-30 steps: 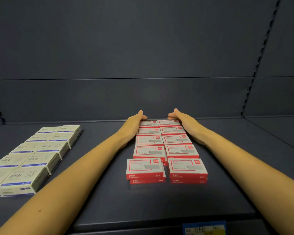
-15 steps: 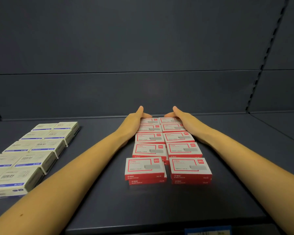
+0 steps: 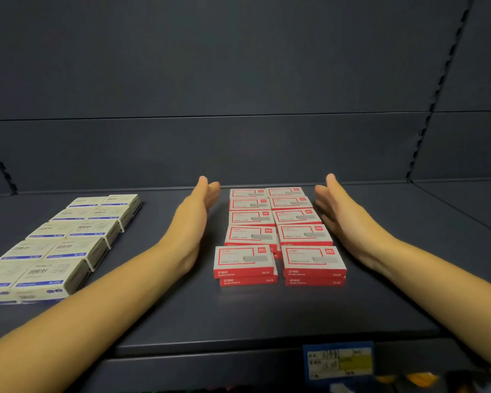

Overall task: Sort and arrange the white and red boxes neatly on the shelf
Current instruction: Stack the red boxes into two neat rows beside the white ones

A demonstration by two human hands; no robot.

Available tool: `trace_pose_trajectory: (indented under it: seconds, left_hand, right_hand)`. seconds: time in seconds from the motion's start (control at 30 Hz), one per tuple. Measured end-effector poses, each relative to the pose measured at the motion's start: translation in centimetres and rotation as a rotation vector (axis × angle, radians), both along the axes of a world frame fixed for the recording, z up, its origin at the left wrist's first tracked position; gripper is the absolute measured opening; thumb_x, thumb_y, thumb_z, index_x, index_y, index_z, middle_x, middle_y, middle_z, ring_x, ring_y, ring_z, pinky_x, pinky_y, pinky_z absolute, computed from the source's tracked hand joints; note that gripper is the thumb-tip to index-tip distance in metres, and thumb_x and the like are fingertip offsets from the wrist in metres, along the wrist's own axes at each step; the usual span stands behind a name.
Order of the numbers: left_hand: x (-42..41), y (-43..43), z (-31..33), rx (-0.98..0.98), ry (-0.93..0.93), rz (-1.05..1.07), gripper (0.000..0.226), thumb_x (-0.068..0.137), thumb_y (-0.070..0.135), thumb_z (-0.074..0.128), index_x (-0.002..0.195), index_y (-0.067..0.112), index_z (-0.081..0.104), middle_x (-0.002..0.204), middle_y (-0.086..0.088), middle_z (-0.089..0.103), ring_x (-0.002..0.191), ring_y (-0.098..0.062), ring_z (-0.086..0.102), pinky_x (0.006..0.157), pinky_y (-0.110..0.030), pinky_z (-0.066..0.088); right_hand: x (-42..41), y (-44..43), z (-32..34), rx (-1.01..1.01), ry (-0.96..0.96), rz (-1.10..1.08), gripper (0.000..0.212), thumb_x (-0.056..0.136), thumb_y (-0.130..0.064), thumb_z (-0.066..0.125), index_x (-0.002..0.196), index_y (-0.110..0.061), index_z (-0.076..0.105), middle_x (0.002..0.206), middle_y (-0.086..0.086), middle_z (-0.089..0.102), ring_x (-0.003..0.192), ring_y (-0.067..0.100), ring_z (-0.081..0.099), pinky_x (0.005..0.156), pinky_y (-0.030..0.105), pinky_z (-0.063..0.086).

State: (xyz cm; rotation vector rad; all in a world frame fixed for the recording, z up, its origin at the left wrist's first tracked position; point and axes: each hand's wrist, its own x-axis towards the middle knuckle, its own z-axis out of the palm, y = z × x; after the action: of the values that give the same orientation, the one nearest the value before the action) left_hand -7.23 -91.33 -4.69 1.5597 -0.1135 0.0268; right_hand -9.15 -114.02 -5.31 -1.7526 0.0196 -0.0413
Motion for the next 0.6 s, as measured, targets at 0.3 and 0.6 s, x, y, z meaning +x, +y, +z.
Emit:
trace_pose_trajectory:
  seconds: [0.3, 0.6]
  left_hand:
    - [-4.6, -2.5, -1.7, -0.100, 0.063, -0.157, 0.053, 0.098, 0.040, 0.027, 0.063, 0.030, 0.066, 0.054, 0.021, 0.067, 0.052, 0.008, 0.063, 0.041, -0.007, 0.045]
    - [-3.6, -3.9, -2.7, -0.107, 0.047, -0.089, 0.038, 0.098, 0.041, 0.028, 0.080, 0.031, 0.060, 0.063, 0.022, 0.070, 0.061, 0.005, 0.067, 0.045, -0.009, 0.048]
  right_hand:
    - [-3.1, 0.4, -1.3, 0.168, 0.036, 0.035, 0.058, 0.089, -0.062, 0.025, 0.128, -0.029, 0.053, 0.128, -0.016, 0.058, 0.110, -0.005, 0.055, 0.093, 0.017, 0.045]
    - [-3.4, 1.9, -0.6, 0.205, 0.115, 0.060, 0.064, 0.090, -0.062, 0.022, 0.042, -0.050, 0.063, 0.062, -0.020, 0.070, 0.067, 0.004, 0.071, 0.048, 0.016, 0.052]
